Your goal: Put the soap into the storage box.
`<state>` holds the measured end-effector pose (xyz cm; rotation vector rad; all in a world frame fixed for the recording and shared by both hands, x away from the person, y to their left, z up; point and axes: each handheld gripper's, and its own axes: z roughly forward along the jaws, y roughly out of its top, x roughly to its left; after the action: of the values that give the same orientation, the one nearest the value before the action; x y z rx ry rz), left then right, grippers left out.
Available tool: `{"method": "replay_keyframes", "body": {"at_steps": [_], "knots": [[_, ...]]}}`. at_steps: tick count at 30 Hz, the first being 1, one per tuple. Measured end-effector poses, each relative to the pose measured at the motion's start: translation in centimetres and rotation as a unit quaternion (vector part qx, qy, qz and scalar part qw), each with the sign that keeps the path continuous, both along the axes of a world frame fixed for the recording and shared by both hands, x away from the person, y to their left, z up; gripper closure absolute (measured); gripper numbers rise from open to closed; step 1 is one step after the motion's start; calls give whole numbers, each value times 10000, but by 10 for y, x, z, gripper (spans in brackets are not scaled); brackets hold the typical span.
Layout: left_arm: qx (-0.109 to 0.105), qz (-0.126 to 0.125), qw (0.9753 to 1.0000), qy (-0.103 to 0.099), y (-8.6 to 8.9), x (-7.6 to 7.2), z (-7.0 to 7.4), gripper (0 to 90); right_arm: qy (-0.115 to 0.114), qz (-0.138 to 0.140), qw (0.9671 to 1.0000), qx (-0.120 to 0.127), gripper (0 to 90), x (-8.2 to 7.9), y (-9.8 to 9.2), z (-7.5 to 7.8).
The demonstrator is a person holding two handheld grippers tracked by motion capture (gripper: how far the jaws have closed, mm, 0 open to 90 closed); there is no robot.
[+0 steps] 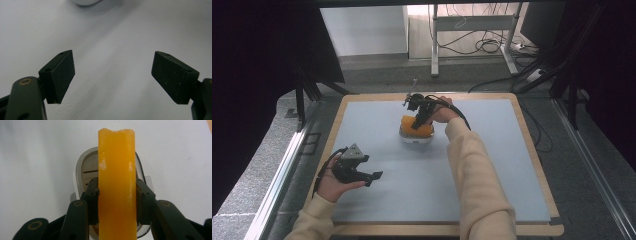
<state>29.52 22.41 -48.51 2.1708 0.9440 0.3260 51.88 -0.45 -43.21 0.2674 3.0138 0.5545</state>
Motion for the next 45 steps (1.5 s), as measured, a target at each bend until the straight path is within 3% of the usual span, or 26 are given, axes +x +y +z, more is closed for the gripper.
{"method": "replay_keyframes", "body": {"at_steps": [3, 6, 8, 9, 12, 14, 19, 20, 21, 22, 24, 25, 26, 27, 28, 29, 30, 31, 32, 34, 38, 41, 42, 45], "knots": [[10, -9, 10000, 0, 0, 0, 0, 188, 43, 23, 10000, -32, 612, 2, 1, -4], [6, -6, 10000, -4, 0, 0, 0, 188, -135, -271, 9992, 279, 553, 2, -2, 2], [-2, -1, 10000, -3, -1, 0, 0, 188, -143, -344, 9988, 327, 532, 3, -3, 4], [-2, -1, 10000, -8, -1, -1, 0, 189, -233, -561, 9974, 380, 458, 2, -5, 8], [2, -14, 10000, -7, -2, -1, 0, 188, -328, -771, 9954, 466, 429, 2, -9, 11], [20, -23, 10000, -4, -3, -1, 0, 188, -384, -1022, 9920, 633, 385, 1, -15, 15], [42, -26, 10000, -2, -3, 0, -1, 188, -374, -1248, 9883, 790, 347, -2, -22, 18], [57, -31, 10000, -3, -3, 0, -1, 188, -425, -1370, 9859, 863, 323, -4, -25, 19], [57, -31, 10000, -3, -3, 0, -1, 188, -425, -1370, 9859, 863, 323, -4, -25, 19], [57, -29, 10000, -3, -3, -1, -1, 188, -413, -1513, 9825, 1005, 300, -6, -29, 19], [61, -20, 10000, -10, -3, -1, 0, 188, -391, -1591, 9807, 1064, 288, -8, -32, 19], [51, -28, 10000, -13, -3, -1, 0, 189, -380, -1752, 9771, 1148, 271, -12, -39, 19], [52, -22, 10000, -15, -3, -1, 0, 189, -380, -1752, 9771, 1148, 271, -12, -39, 19], [57, -16, 10000, -14, -3, -1, -1, 189, -380, -1843, 9746, 1212, 266, -14, -44, 19], [50, -13, 10000, -10, -3, -1, -1, 188, -387, -1990, 9701, 1338, 256, -19, -53, 18], [62, -16, 10000, -11, -3, -1, -1, 188, -387, -1990, 9701, 1338, 256, -19, -53, 18], [74, -20, 10000, -2, -3, -1, -1, 188, -443, -2057, 9670, 1437, 249, -26, -63, 16], [77, -26, 10000, -7, -3, -1, -1, 188, -443, -2057, 9670, 1437, 249, -26, -63, 16], [51, -18, 10000, -7, -4, -1, -1, 188, -460, -2113, 9645, 1516, 235, -35, -74, 14], [74, -18, 10000, -11, -4, -1, -1, 188, -522, -2120, 9639, 1527, 231, -39, -77, 13], [86, -16, 10000, -10, -5, -1, -1, 188, -693, -2286, 9566, 1666, 211, -65, -100, 8], [111, -22, 9999, -2, -6, -1, -2, 188, -776, -2395, 9539, 1636, 195, -78, -108, 5], [110, -23, 9999, -6, -8, -2, -2, 187, -918, -2473, 9508, 1624, 191, -90, -117, 1], [104, -52, 9999, -9, -9, -3, -2, 188, -922, -2532, 9479, 1701, 190, -103, -127, -3]]}}
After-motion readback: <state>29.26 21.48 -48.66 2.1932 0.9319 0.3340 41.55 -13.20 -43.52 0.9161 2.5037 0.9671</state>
